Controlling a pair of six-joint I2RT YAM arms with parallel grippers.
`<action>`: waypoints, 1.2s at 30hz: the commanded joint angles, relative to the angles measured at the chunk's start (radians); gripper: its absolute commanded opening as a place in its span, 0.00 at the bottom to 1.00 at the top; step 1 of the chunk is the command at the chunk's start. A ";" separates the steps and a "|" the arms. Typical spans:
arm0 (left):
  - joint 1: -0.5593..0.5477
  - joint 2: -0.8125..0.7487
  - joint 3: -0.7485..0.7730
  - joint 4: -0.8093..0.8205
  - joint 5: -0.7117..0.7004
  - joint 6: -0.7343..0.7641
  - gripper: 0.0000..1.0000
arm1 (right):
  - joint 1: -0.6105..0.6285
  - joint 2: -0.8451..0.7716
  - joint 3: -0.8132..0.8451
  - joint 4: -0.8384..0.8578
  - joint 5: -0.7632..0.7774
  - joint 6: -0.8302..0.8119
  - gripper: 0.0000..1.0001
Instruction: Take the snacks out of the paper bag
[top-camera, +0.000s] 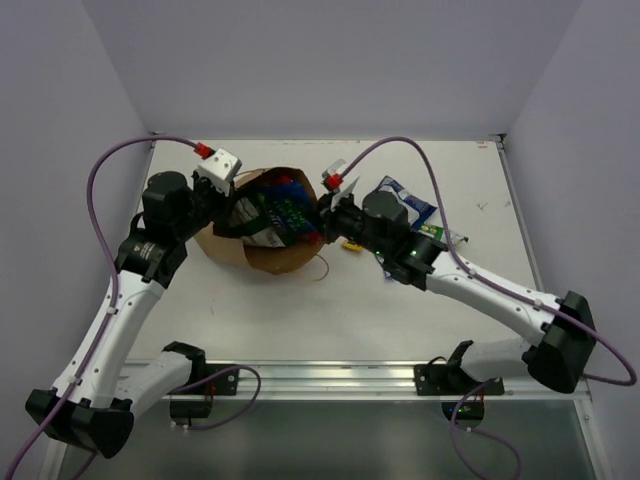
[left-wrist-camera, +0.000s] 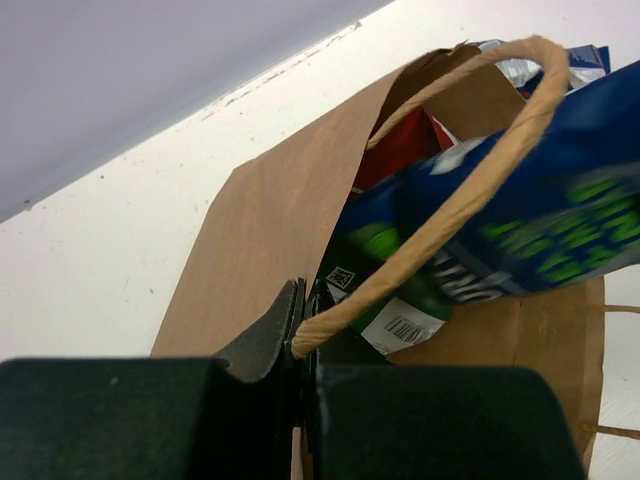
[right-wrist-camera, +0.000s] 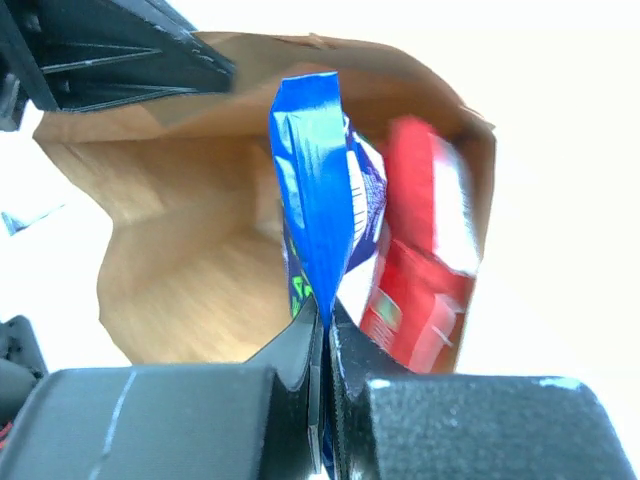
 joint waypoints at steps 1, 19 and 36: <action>-0.002 0.027 -0.016 0.054 -0.076 -0.016 0.00 | -0.047 -0.179 -0.051 -0.081 0.043 -0.031 0.00; -0.002 0.053 -0.082 0.182 -0.105 -0.020 0.00 | -0.164 -0.621 -0.255 -0.541 0.204 0.176 0.00; -0.002 -0.003 -0.034 0.076 0.011 0.004 0.00 | -0.202 -0.224 -0.412 -0.312 -0.237 0.309 0.06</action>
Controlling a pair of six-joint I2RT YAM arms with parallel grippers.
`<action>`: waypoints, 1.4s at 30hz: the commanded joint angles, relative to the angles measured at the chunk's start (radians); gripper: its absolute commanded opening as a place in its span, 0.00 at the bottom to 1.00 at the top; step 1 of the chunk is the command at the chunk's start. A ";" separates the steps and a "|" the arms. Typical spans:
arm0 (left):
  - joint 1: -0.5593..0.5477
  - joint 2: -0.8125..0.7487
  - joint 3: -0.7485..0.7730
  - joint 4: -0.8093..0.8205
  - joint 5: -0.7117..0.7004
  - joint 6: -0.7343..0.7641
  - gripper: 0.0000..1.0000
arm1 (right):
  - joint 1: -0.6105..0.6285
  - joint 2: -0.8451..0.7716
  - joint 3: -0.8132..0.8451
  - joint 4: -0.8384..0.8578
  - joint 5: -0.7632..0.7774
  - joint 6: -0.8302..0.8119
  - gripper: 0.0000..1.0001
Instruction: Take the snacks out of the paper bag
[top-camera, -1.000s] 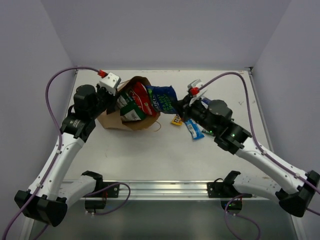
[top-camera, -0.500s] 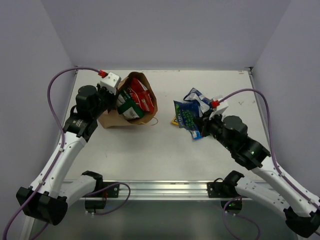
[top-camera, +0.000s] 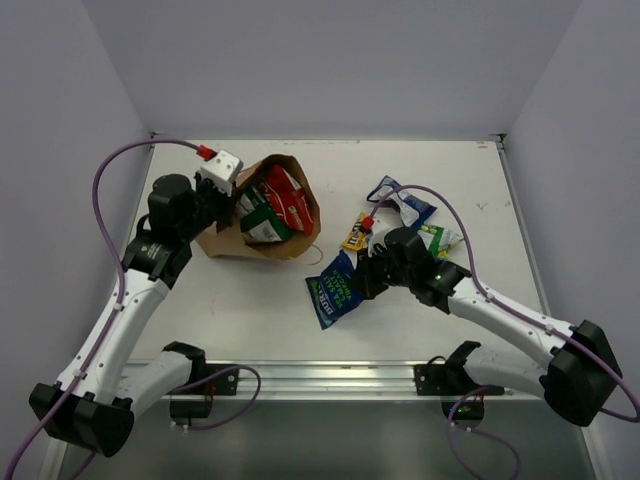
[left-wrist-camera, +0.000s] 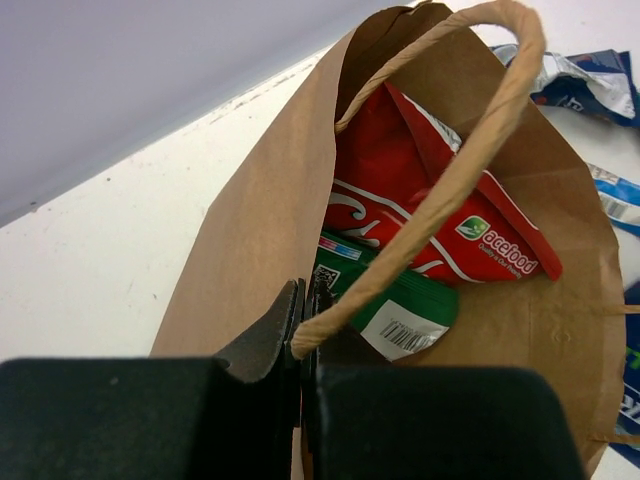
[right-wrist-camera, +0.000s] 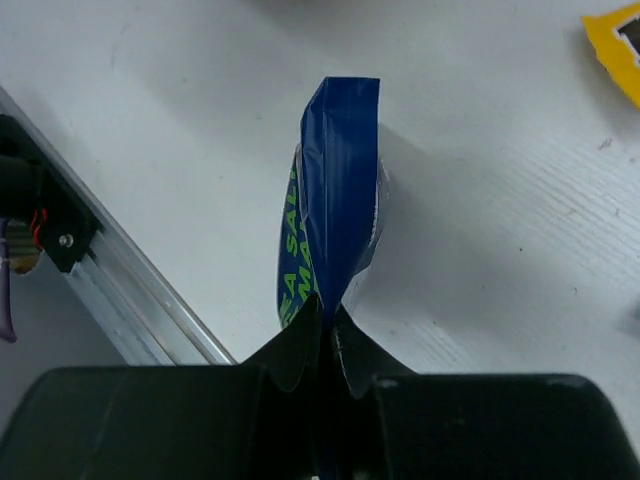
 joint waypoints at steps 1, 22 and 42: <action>-0.002 -0.018 0.031 -0.041 0.084 0.010 0.00 | -0.036 0.048 0.002 0.038 0.038 0.059 0.11; -0.004 0.012 0.086 -0.072 0.185 -0.117 0.00 | 0.192 0.143 0.531 0.019 0.152 -0.255 0.93; -0.002 0.020 0.101 -0.090 0.205 -0.190 0.00 | 0.200 0.634 0.688 0.219 0.247 -0.194 0.93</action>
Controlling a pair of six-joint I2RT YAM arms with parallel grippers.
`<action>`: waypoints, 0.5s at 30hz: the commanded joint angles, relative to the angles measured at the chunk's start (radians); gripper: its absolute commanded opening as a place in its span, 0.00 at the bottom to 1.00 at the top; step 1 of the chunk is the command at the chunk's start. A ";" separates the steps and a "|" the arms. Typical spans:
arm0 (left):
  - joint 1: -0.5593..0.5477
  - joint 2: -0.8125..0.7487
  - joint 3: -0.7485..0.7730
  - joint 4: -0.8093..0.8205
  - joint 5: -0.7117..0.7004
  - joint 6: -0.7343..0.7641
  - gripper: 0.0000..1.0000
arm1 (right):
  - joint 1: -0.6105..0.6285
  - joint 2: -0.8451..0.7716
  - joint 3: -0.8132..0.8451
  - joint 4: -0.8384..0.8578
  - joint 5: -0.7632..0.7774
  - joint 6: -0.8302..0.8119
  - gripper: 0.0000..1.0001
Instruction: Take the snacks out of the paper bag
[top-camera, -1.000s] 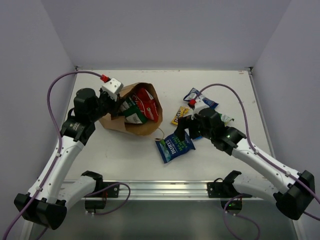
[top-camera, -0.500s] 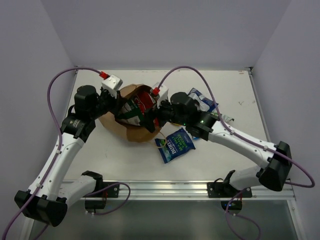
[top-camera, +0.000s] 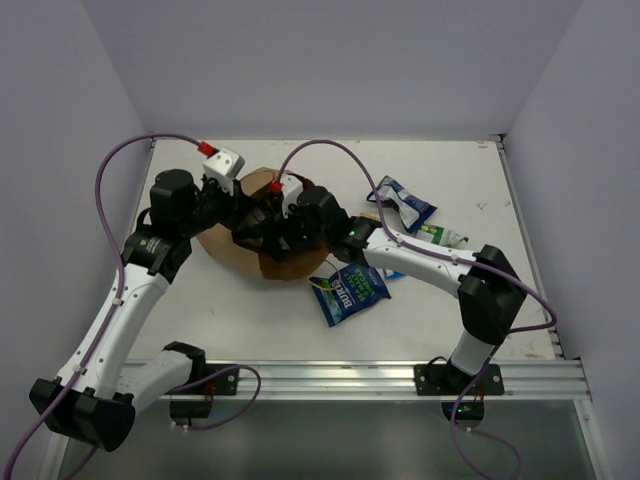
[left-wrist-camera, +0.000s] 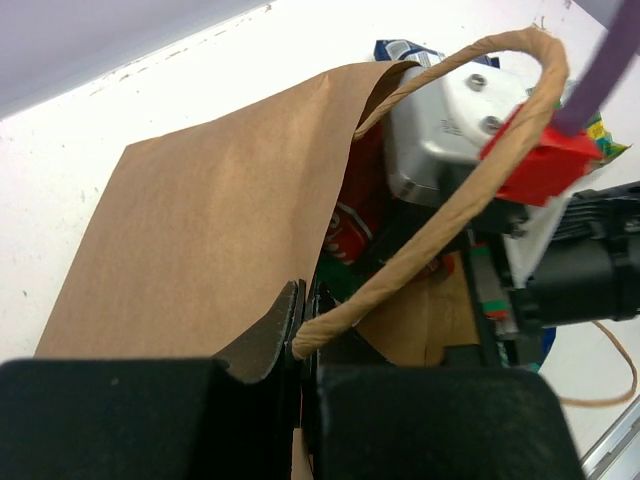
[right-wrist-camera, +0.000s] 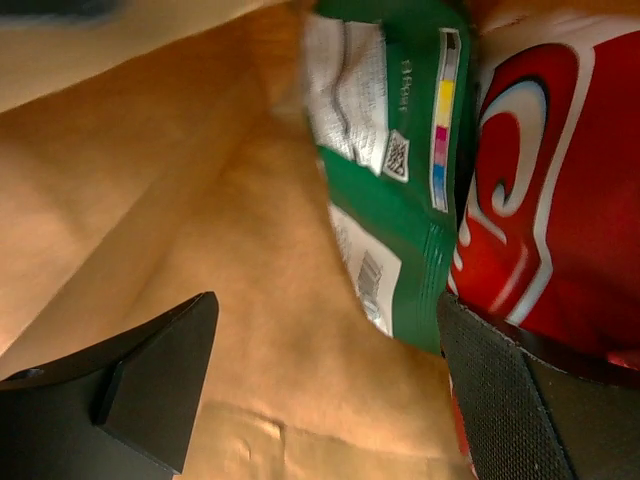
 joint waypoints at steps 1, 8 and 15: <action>-0.002 -0.008 0.050 -0.001 0.028 -0.021 0.00 | 0.002 0.037 0.060 0.074 0.100 0.011 0.93; -0.004 -0.011 0.065 -0.041 0.034 -0.007 0.00 | 0.002 0.057 0.042 0.121 0.239 0.028 0.94; -0.004 0.000 0.080 -0.065 0.027 0.008 0.00 | 0.002 0.037 0.010 0.163 0.256 0.014 0.95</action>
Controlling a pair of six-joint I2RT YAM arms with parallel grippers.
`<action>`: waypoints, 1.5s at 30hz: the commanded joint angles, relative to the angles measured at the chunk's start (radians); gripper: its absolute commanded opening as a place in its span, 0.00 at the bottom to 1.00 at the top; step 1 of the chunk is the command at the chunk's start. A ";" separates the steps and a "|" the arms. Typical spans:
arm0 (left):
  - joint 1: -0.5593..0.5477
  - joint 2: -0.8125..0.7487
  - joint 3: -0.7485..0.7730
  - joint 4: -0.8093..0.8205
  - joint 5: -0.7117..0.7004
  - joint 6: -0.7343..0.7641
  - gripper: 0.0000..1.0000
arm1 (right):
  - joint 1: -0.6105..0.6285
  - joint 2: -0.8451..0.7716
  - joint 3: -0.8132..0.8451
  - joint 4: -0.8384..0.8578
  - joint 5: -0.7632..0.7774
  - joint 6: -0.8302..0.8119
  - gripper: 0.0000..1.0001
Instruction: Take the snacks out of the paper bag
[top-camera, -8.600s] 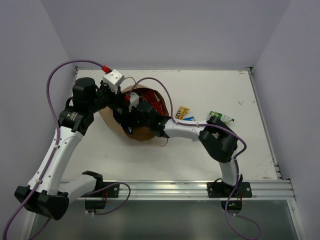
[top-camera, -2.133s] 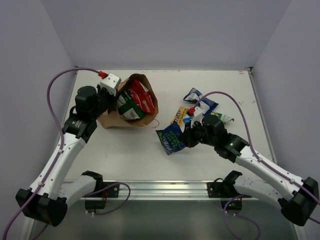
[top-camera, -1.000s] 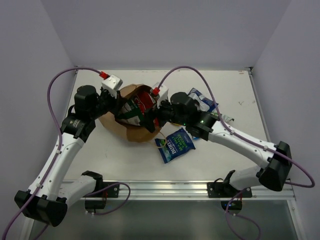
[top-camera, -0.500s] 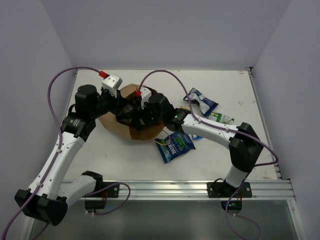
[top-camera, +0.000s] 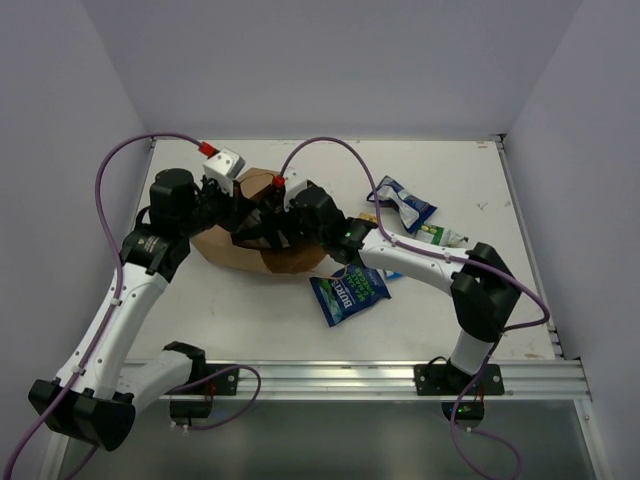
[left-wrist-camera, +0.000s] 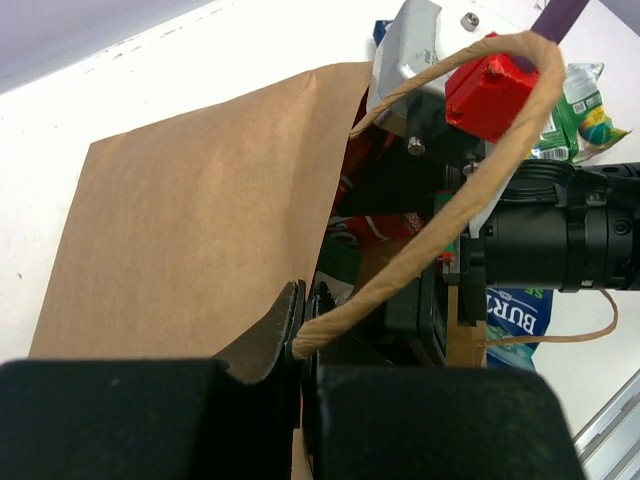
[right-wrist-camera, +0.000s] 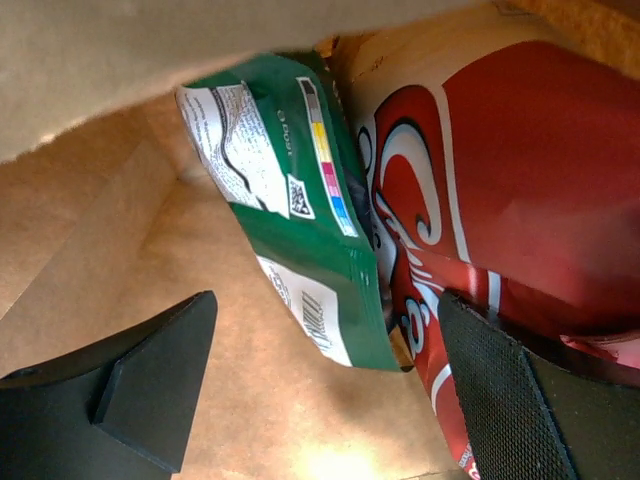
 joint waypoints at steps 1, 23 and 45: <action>-0.004 -0.002 0.057 -0.002 0.037 0.002 0.00 | -0.002 -0.004 0.013 0.074 0.043 -0.010 0.95; -0.004 -0.023 0.062 -0.016 -0.009 0.018 0.00 | -0.002 0.027 0.038 0.114 -0.198 -0.124 0.00; -0.002 -0.019 -0.019 -0.022 -0.254 0.084 0.00 | -0.019 -0.384 -0.007 -0.038 -0.003 -0.194 0.00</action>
